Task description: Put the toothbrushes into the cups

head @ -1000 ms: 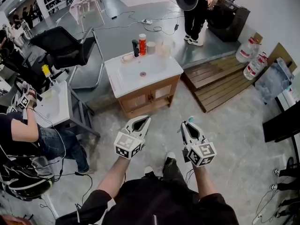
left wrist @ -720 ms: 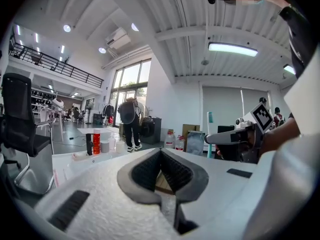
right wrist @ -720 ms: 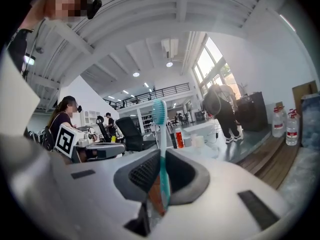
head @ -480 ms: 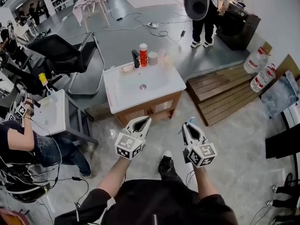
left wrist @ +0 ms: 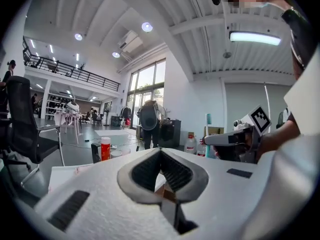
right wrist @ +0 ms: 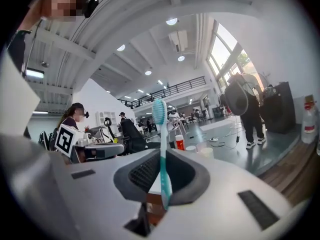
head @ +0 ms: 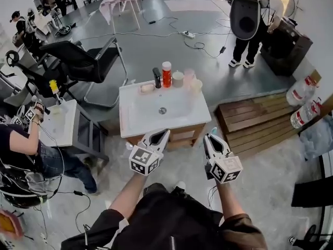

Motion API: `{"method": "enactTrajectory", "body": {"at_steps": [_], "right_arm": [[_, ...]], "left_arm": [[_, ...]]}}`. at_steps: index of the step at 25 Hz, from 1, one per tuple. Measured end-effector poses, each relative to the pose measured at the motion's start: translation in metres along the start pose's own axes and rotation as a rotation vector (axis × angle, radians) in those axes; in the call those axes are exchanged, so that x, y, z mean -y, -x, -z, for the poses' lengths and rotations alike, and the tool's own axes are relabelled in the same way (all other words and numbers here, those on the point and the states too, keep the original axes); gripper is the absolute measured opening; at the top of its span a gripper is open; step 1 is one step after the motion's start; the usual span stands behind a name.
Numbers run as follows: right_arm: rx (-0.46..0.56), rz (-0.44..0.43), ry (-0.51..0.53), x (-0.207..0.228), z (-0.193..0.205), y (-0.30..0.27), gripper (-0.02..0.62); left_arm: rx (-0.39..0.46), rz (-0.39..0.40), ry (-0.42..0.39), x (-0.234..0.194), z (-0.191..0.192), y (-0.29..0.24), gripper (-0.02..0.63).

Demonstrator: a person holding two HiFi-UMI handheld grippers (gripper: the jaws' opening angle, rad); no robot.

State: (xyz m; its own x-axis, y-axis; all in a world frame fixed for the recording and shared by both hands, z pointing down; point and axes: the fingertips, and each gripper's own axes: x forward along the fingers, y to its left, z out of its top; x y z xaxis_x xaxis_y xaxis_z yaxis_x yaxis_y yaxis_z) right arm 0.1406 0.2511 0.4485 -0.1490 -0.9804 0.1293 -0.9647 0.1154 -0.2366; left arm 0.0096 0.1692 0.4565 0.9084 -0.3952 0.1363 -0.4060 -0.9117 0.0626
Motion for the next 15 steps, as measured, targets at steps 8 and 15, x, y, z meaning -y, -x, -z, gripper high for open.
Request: {"method": "enactTrajectory", "body": {"at_steps": [8,15], "right_arm": [[-0.022,-0.065,-0.026,0.032,-0.003,-0.062,0.035],[-0.036,-0.068,-0.02,0.065,-0.011,-0.131,0.035]], "left_arm": [[-0.009,-0.078,0.027,-0.045,0.002,-0.039,0.0],[-0.005,-0.086,0.048,-0.102,0.005,-0.09,0.0]]}}
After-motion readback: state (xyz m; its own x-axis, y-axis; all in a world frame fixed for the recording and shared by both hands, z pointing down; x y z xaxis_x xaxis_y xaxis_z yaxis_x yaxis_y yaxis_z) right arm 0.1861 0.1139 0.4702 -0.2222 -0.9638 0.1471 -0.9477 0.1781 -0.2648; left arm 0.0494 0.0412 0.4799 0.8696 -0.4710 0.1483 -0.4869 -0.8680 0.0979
